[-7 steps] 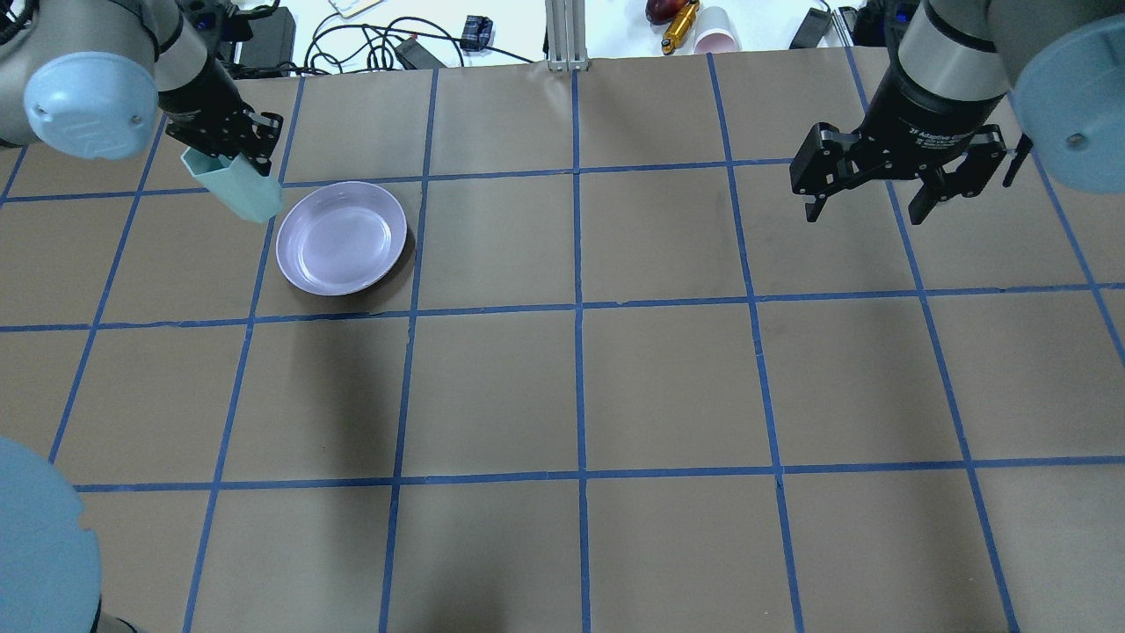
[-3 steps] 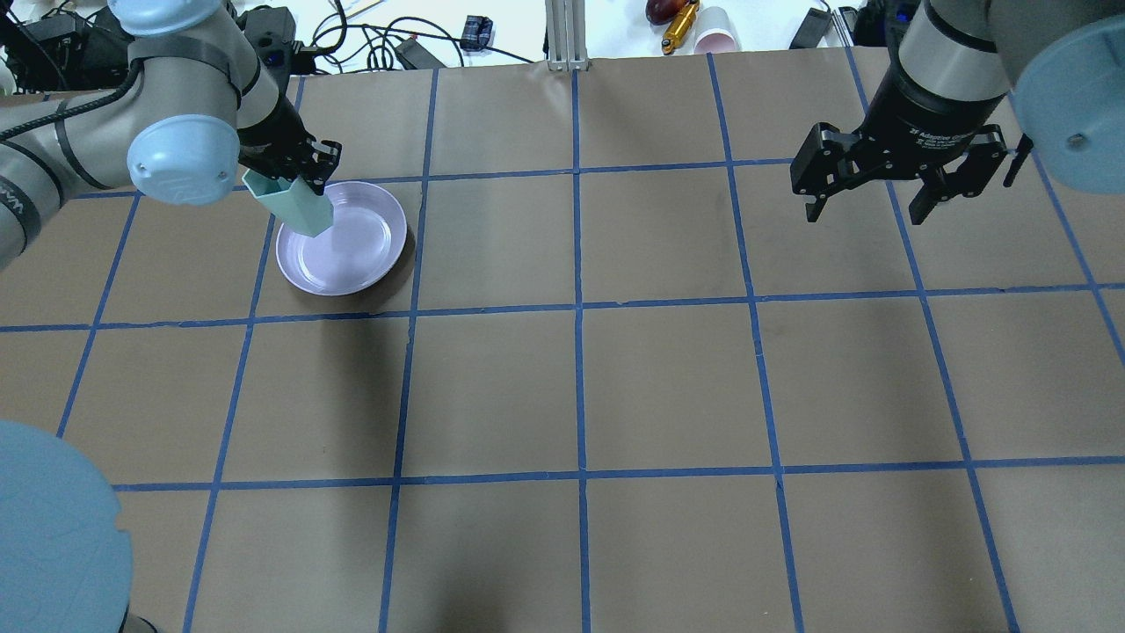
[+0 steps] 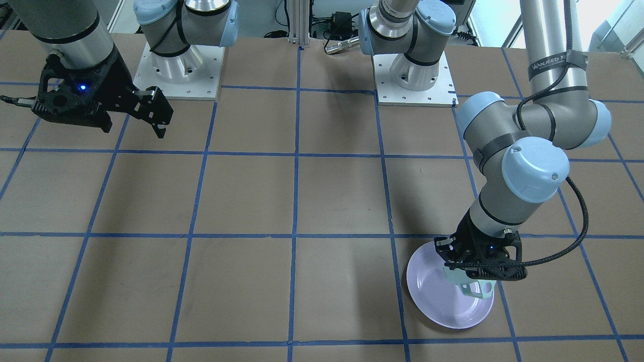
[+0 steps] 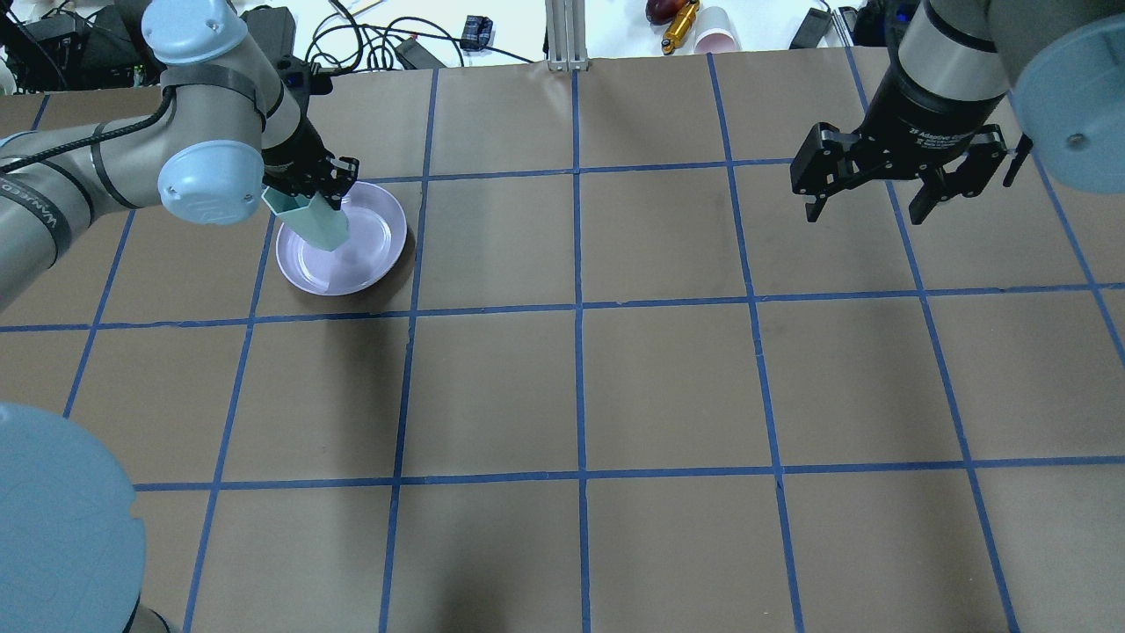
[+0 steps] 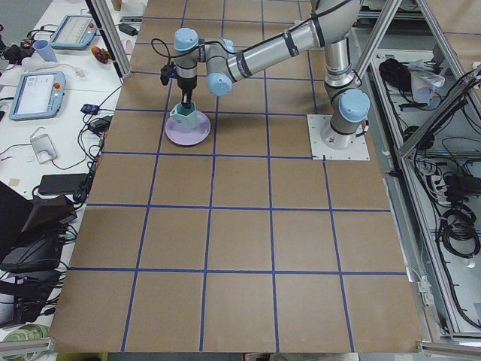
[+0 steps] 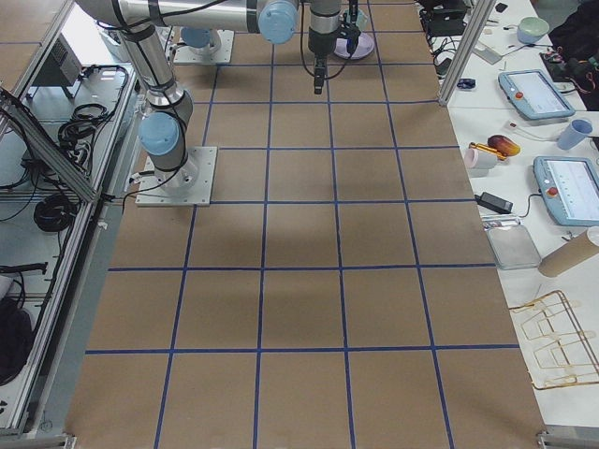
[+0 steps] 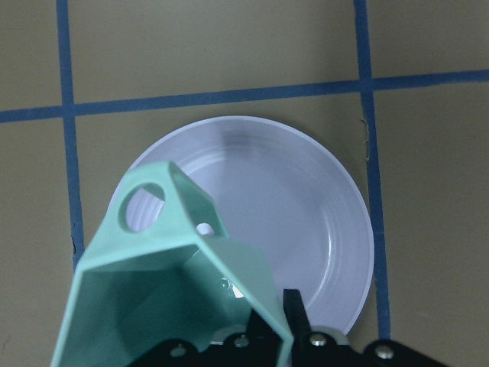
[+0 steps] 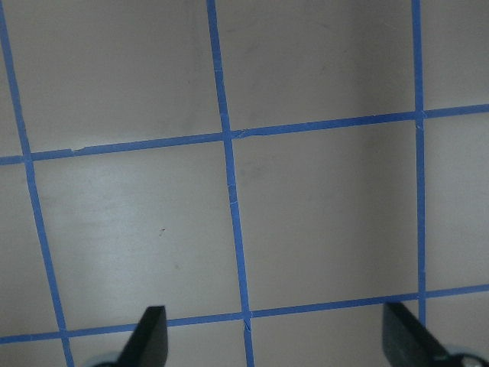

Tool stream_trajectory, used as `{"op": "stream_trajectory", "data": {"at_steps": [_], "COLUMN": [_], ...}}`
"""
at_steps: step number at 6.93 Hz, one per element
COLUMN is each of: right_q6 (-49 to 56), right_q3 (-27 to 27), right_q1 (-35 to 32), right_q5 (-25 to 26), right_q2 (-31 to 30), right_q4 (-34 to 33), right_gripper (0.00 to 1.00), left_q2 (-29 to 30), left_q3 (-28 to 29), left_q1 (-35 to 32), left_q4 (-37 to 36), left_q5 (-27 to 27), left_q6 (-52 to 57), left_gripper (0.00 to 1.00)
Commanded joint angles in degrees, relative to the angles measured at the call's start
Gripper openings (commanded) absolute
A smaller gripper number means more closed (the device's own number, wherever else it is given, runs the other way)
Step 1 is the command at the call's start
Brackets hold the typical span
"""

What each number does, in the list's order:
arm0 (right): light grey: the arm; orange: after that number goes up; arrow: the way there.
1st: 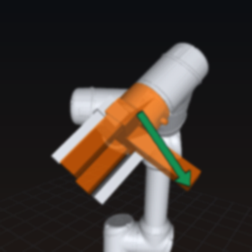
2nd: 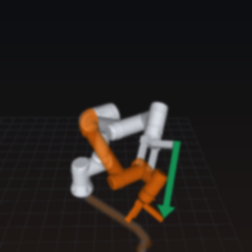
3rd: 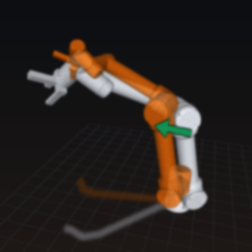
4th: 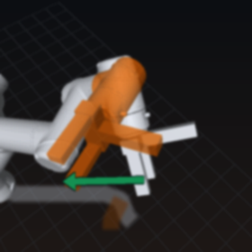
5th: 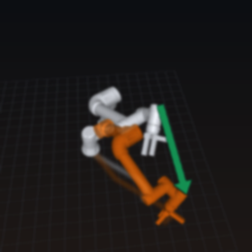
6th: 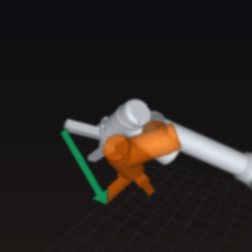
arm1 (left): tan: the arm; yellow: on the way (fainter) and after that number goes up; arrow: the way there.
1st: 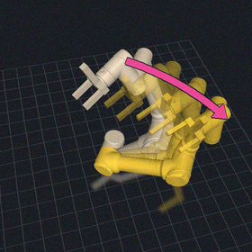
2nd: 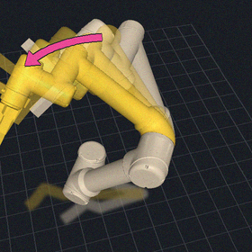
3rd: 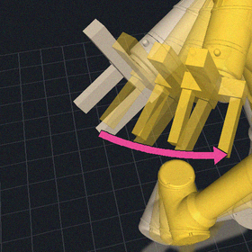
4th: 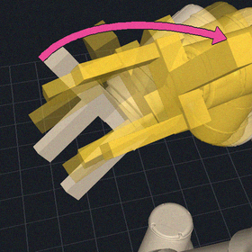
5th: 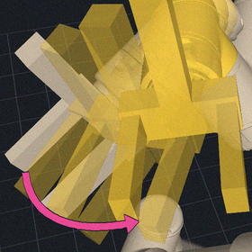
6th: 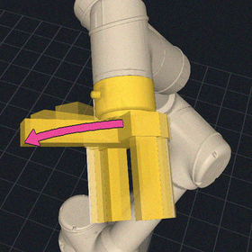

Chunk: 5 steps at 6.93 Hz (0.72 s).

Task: Flip cup and place on plate
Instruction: 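Rotate the cup upright and lower it onto the plate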

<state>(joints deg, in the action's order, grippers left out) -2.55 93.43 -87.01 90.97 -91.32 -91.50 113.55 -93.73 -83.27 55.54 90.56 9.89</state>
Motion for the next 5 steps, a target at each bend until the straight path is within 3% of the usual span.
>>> {"op": "stream_trajectory", "data": {"at_steps": [1, 2, 3, 4, 5], "right_q6": [0.0, 0.0, 0.0, 0.0, 0.0], "right_q3": [0.0, 0.0, 0.0, 0.0, 0.1], "right_q1": [0.0, 0.0, 0.0, 0.0, 0.0], "right_q5": [0.0, -0.1, 0.0, 0.0, 0.0], "right_q2": [0.0, 0.0, 0.0, 0.0, 0.0], "right_q4": [0.0, 0.0, 0.0, 0.0, 0.0], "right_gripper": [1.00, 1.00, 1.00, 1.00, 1.00], "left_q2": [1.4, 1.7, 1.8, 1.8, 1.7], "left_q3": [-0.2, -0.3, -0.3, -0.4, -0.3], "left_q1": [0.0, 0.0, -0.1, -0.1, -0.1], "left_q4": [-1.9, -2.2, -2.2, -2.2, -2.2], "left_q5": [0.0, -0.1, -0.1, -0.2, -0.1], "left_q6": [0.0, 0.2, -0.5, -0.5, 0.9], "left_gripper": [0.00, 0.00, 0.11, 0.13, 0.59]}}
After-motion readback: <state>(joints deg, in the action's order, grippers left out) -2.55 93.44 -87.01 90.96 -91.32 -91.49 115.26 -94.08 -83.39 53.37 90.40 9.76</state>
